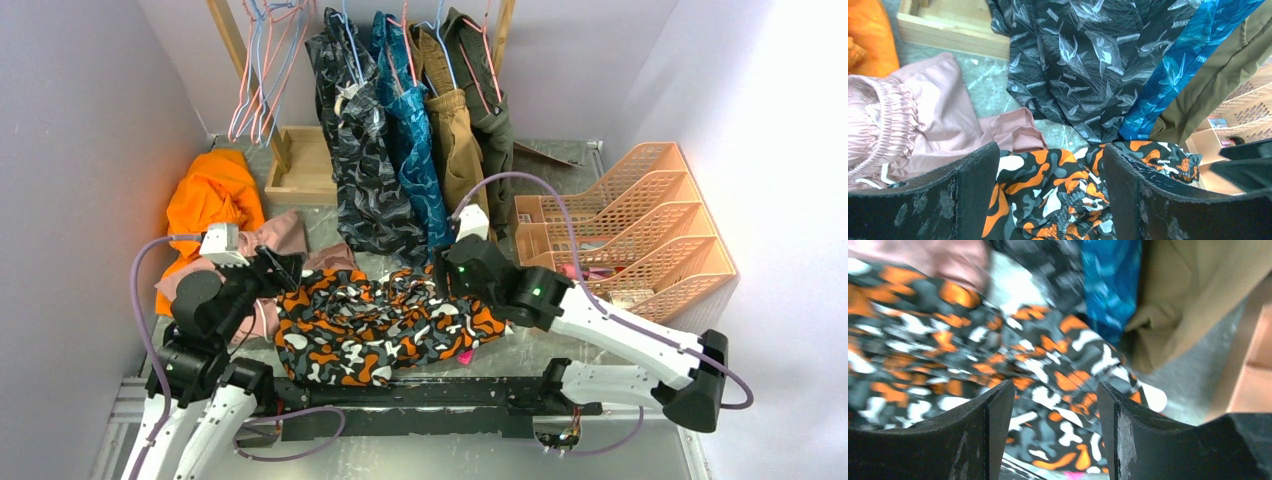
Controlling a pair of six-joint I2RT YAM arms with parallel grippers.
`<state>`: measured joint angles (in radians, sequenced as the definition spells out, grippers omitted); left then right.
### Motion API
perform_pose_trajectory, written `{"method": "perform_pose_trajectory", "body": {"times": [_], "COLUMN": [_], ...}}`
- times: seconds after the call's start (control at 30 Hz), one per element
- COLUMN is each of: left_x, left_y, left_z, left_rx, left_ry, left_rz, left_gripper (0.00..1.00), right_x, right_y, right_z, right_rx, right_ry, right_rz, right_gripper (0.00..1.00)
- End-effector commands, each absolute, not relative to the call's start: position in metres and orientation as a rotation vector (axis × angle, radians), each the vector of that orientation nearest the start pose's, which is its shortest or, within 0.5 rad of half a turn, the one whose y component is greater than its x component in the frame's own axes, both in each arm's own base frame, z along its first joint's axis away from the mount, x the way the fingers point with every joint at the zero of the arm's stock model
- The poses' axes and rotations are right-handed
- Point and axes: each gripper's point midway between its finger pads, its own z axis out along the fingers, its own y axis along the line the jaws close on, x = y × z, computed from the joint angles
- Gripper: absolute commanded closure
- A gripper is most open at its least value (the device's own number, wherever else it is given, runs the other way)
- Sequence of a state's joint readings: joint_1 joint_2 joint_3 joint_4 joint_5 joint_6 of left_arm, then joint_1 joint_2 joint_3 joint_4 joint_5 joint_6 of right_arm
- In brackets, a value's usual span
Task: Place the shorts on the hanger
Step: Adjust the shorts at the center of the board, then pick up the hanger from the clothesline.
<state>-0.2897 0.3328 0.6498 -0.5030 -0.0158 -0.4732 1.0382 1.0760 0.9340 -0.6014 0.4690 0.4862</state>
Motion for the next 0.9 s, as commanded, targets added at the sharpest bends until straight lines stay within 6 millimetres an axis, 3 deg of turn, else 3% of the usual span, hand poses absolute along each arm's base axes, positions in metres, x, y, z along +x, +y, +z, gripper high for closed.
{"method": "perform_pose_trajectory", "body": {"times": [0.0, 0.13, 0.2, 0.23, 0.3, 0.43, 0.53, 0.73, 0.87], "left_x": [0.213, 0.216, 0.223, 0.226, 0.240, 0.272, 0.294, 0.326, 0.353], "left_y": [-0.065, -0.053, -0.043, -0.037, -0.034, -0.037, -0.043, -0.042, -0.026], "left_z": [0.269, 0.267, 0.271, 0.283, 0.308, 0.381, 0.420, 0.472, 0.480], "left_rx": [-0.202, -0.267, -0.301, -0.322, -0.329, -0.270, -0.244, -0.254, -0.308], "left_ry": [1.683, 1.691, 1.677, 1.654, 1.654, 1.672, 1.701, 1.684, 1.690], "left_rz": [-0.476, -0.414, -0.353, -0.326, -0.274, -0.195, -0.165, -0.194, -0.332], "left_gripper": [0.21, 0.22, 0.22, 0.21, 0.21, 0.20, 0.20, 0.21, 0.24], "right_x": [0.207, 0.214, 0.220, 0.223, 0.227, 0.228, 0.226, 0.210, 0.199], "right_y": [0.265, 0.296, 0.307, 0.311, 0.321, 0.339, 0.346, 0.344, 0.339], "right_z": [0.271, 0.319, 0.327, 0.329, 0.329, 0.324, 0.314, 0.300, 0.285], "right_rx": [-0.421, -0.488, -0.520, -0.527, -0.551, -0.614, -0.642, -0.629, -0.642], "right_ry": [1.964, 1.789, 1.749, 1.739, 1.726, 1.705, 1.704, 1.702, 1.726], "right_rz": [0.587, 0.702, 0.700, 0.695, 0.694, 0.720, 0.746, 0.845, 0.882], "right_gripper": [0.35, 0.35, 0.35, 0.35, 0.35, 0.35, 0.35, 0.35, 0.35]}}
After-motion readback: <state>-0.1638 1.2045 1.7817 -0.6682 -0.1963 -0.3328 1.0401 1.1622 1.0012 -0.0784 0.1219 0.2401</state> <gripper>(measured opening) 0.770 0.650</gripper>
